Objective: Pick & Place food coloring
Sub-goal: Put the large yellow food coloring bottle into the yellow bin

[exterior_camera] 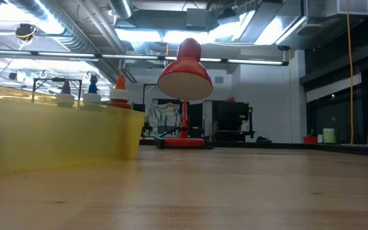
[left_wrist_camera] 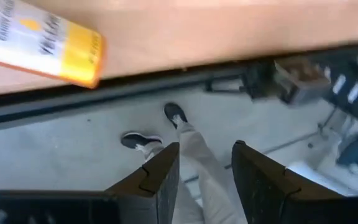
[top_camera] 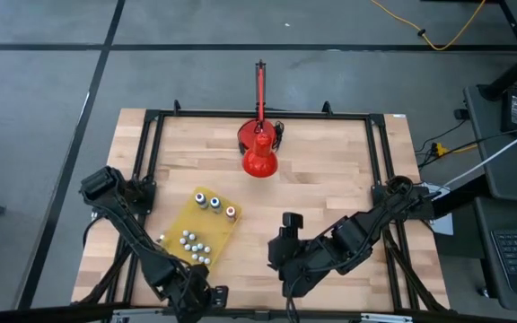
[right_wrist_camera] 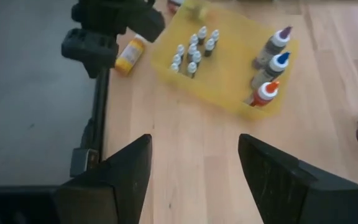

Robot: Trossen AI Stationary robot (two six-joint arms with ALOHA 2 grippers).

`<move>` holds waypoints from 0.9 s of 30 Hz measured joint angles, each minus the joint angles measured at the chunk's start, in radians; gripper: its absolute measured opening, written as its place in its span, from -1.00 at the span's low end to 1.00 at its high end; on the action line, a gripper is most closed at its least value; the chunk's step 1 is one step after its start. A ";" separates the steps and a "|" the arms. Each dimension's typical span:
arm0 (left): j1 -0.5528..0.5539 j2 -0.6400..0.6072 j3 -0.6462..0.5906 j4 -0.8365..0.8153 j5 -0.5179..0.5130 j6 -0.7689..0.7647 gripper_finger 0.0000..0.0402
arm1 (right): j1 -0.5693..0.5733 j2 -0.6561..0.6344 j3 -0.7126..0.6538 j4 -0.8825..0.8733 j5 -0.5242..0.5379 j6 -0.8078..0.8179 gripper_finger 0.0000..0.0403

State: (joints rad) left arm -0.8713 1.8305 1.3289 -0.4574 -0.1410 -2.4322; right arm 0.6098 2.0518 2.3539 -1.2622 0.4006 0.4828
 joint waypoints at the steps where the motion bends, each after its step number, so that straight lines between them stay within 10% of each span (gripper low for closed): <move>1: -0.003 0.000 0.000 0.018 0.001 0.019 -0.31 | 0.000 0.000 0.000 0.000 -0.010 0.000 0.20; 10: -0.032 -0.016 0.000 0.059 0.166 0.625 -0.30 | 0.007 0.000 0.000 0.039 -0.012 0.010 0.20; 19: -0.030 -0.016 0.000 -0.268 0.518 1.291 -0.30 | 0.007 0.008 -0.021 0.211 -0.011 0.044 0.20; 27: -0.045 -0.017 0.000 -0.509 0.457 1.658 -0.30 | 0.006 0.029 -0.022 0.209 -0.011 0.141 0.20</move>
State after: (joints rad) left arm -0.9159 1.8137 1.3289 -0.9665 0.3164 -0.7743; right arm 0.6163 2.0806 2.3318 -1.0530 0.3901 0.6235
